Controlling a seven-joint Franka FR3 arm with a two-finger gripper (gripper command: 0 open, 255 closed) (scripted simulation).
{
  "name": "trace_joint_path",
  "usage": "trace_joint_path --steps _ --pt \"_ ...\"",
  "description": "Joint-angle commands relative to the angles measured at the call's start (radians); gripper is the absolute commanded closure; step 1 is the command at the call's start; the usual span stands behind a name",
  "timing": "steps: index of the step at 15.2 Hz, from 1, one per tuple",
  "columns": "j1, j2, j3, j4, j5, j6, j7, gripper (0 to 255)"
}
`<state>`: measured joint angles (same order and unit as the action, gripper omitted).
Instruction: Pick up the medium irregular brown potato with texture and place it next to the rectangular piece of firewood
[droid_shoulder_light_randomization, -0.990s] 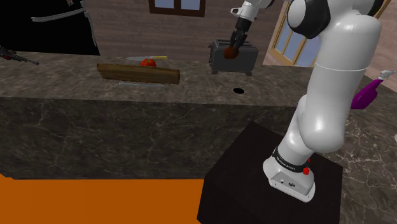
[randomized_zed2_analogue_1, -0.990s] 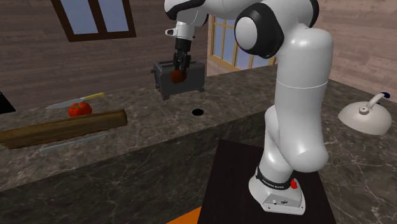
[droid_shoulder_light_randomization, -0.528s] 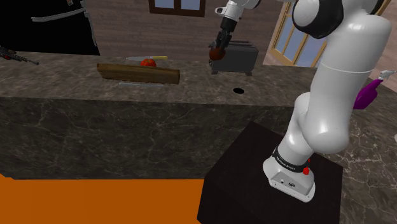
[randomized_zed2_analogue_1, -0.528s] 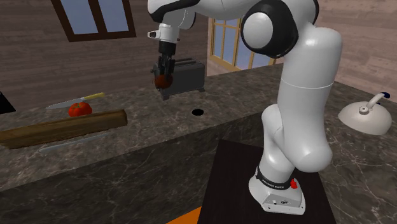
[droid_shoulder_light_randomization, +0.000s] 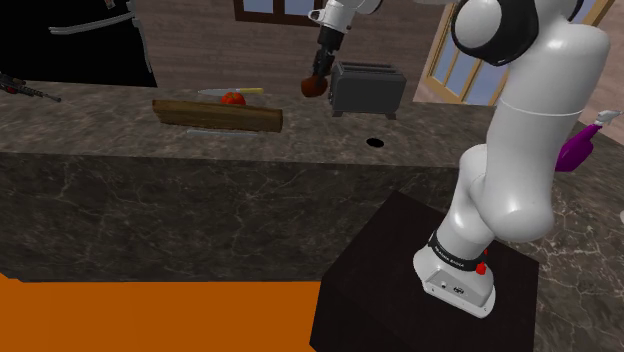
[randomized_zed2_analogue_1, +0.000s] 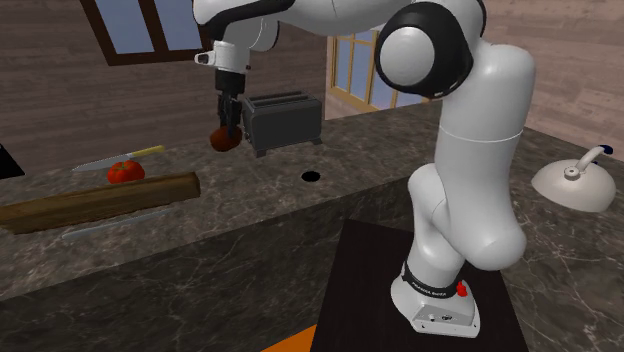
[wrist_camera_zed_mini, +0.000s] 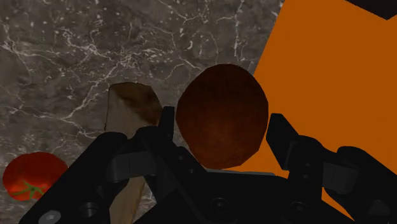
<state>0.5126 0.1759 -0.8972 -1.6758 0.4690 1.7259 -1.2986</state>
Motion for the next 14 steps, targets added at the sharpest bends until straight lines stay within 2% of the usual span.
trace_joint_path --steps 1,7,12,14 --pt "0.021 0.016 0.017 0.013 0.013 0.011 0.037 255" --pt "0.057 0.105 0.07 0.108 0.074 0.016 0.132 255" --pt "0.065 0.202 0.114 0.226 0.13 0.002 0.209 255" --pt "0.07 0.202 0.115 0.199 0.132 0.026 0.199 255"
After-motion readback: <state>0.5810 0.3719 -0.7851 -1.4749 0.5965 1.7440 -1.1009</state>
